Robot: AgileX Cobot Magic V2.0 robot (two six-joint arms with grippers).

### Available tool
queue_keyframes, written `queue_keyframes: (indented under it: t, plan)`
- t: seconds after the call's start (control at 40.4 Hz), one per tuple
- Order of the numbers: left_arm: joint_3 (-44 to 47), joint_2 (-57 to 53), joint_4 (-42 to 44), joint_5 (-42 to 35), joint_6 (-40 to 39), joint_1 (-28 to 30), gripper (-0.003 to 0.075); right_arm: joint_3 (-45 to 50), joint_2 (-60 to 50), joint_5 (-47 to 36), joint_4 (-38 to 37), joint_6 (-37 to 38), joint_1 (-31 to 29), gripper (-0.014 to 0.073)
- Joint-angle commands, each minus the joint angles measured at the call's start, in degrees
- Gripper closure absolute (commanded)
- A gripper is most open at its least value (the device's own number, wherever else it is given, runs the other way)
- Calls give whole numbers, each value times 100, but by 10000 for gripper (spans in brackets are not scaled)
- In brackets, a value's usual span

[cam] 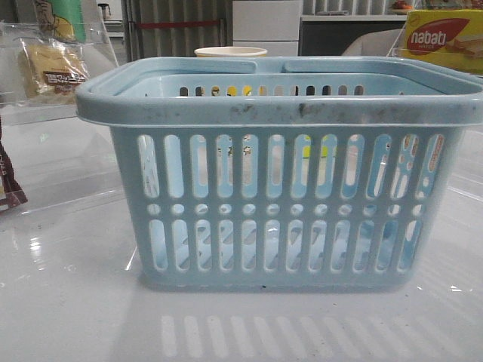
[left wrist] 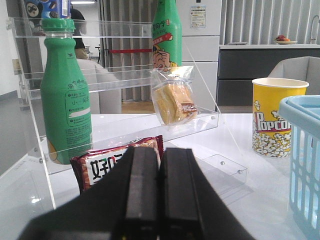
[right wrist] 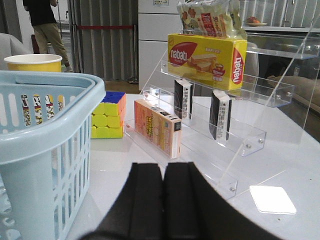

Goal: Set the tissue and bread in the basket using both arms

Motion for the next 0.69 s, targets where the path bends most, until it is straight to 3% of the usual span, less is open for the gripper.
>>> queue_keyframes:
  t: [0.0,0.247,0.445,0.668]
  plan:
    - [42,-100,0,-508,-3,-16,622,-24,-113,-507,-31,-1,-4,538]
    - [42,-100,0,-524,-3,-16,622,-24,-113,-507,-31,-1,-4,538]
    - [-31,-100,0,-1003,-14,-16,622,-115,-113,-846,-25,-1,-4,538]
    - [-1104,-67,0,-687,-14,-16,622,-1221,-101,0,-20,-1,-4,538]
